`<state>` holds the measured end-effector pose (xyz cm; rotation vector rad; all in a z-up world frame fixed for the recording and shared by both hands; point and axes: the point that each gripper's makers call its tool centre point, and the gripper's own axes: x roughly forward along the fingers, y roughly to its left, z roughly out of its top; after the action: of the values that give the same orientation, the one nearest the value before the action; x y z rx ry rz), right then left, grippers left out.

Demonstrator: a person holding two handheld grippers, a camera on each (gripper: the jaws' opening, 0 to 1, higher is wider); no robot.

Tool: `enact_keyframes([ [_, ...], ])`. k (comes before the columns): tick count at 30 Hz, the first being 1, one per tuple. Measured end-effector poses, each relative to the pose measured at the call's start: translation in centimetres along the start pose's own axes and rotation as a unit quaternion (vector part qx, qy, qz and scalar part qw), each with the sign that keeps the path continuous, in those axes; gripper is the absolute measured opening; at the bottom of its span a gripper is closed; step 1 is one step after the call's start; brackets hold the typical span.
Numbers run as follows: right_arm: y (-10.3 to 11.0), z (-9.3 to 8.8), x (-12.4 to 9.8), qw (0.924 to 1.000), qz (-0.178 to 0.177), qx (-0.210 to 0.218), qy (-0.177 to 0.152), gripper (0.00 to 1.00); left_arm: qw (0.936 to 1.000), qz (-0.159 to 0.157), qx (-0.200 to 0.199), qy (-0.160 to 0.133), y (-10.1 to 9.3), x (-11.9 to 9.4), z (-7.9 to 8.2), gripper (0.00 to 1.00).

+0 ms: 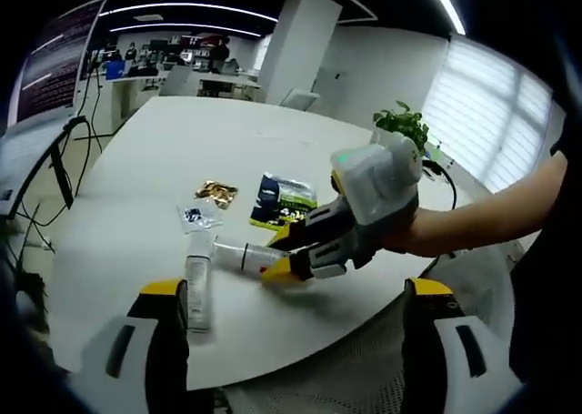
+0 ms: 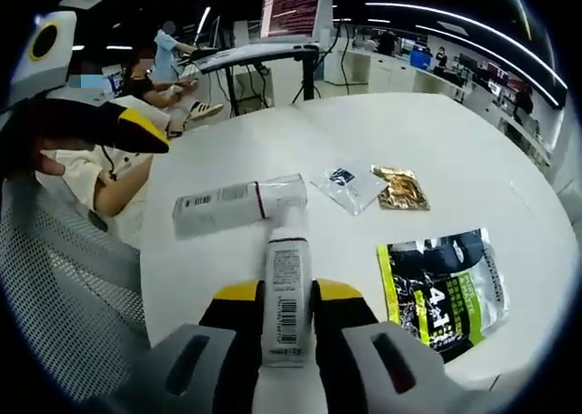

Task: Arrange the skincare products in the storage area until every visible bottle or jar stands upright without overlapping.

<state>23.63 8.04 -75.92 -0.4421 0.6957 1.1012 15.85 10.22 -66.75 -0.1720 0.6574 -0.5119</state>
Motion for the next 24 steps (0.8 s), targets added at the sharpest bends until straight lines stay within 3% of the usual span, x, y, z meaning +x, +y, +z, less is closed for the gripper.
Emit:
enact_keyframes([
  [5, -0.3, -0.5, -0.6, 0.9977, 0.007, 0.066, -0.010, 0.20, 1.0000, -0.007, 0.004, -0.005, -0.2, -0.2, 0.7, 0.92],
  [6, -0.2, -0.5, -1.0, 0.9943, 0.018, 0.103, -0.019, 0.19, 0.9999, -0.008, 0.004, -0.006, -0.3, -0.2, 1.0, 0.92],
  [8, -0.3, -0.2, -1.6, 0.9812, 0.032, 0.184, -0.048, 0.19, 0.9998, -0.016, 0.003, -0.010, -0.5, -0.2, 1.5, 0.91],
  [10, -0.8, 0.3, -2.9, 0.9693, 0.031, 0.232, -0.076, 0.19, 0.9993, -0.032, -0.003, -0.020, -1.2, -0.2, 2.3, 0.91],
  [12, -1.3, 0.0, -3.8, 0.9658, 0.023, 0.244, -0.084, 0.19, 0.9986, -0.044, -0.005, -0.028, -1.7, -0.3, 3.0, 0.90],
  [14, -1.0, 0.3, -4.7, 0.9571, 0.035, 0.268, -0.104, 0.19, 0.9981, -0.053, -0.003, -0.031, -2.0, -0.2, 3.5, 0.90],
  [15, -0.5, 1.1, -6.0, 0.9461, 0.047, 0.292, -0.131, 0.19, 0.9977, -0.059, -0.003, -0.033, -2.3, -0.1, 3.8, 0.90],
  [19, 0.1, 2.5, -9.1, 0.9144, 0.071, 0.345, -0.200, 0.19, 0.9946, -0.094, -0.012, -0.044, -4.1, 0.1, 5.1, 0.89],
  [21, 0.5, 2.9, -10.3, 0.9038, 0.082, 0.357, -0.222, 0.19, 0.9926, -0.109, -0.020, -0.050, -4.7, 0.2, 5.6, 0.88],
  [22, 1.0, 3.3, -11.3, 0.8989, 0.096, 0.358, -0.234, 0.19, 0.9919, -0.115, -0.022, -0.051, -5.0, 0.2, 5.8, 0.88],
  [24, 1.3, 3.5, -12.4, 0.9007, 0.090, 0.345, -0.248, 0.19, 0.9885, -0.135, -0.026, -0.062, -6.0, 0.2, 6.5, 0.88],
])
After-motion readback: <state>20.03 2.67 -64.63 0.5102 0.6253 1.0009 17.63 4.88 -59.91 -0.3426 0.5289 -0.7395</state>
